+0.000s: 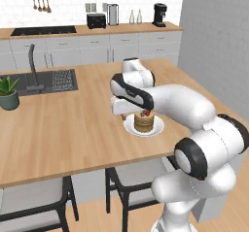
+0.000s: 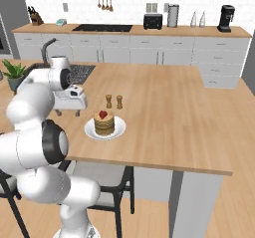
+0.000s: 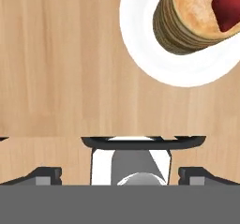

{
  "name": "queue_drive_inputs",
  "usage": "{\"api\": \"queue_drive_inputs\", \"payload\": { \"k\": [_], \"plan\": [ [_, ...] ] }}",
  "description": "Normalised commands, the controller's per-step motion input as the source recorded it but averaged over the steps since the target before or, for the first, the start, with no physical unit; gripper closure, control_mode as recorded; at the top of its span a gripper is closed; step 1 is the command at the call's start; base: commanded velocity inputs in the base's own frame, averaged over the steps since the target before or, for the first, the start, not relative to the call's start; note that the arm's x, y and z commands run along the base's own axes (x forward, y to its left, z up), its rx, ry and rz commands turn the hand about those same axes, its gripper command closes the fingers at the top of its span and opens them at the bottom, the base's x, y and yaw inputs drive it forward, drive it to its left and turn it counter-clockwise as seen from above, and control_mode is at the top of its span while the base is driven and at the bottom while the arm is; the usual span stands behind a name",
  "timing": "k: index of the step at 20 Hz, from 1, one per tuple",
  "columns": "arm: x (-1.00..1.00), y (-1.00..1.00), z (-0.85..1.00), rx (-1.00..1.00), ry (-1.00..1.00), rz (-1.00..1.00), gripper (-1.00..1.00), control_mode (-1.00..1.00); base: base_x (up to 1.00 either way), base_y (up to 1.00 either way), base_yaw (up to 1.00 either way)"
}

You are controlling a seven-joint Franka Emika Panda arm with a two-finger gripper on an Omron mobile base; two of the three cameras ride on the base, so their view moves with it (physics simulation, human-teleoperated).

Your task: Take the strawberry from the fridge and place it on top of the pancake, located on the dining counter.

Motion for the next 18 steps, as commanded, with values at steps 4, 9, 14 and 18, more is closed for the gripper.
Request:
{"api": "queue_drive_inputs", "payload": {
  "k": [4, 9, 14, 18],
  "plan": [
    [-1.0, 1.0, 0.0, -0.07, 0.01, 0.04, -1.0, -1.0, 0.0, 0.0, 0.0],
    [-0.48, 0.84, -0.12, -0.16, 0.11, 0.07, -1.0, -1.0, 0.0, 0.0, 0.0],
    [-0.37, 0.23, -0.3, -0.09, 0.01, 0.02, -1.0, -1.0, 0.0, 0.0, 0.0],
    [-0.51, 0.0, -0.26, 0.0, 0.0, 0.0, -1.0, -1.0, 0.0, 0.0, 0.0]
  ]
}}
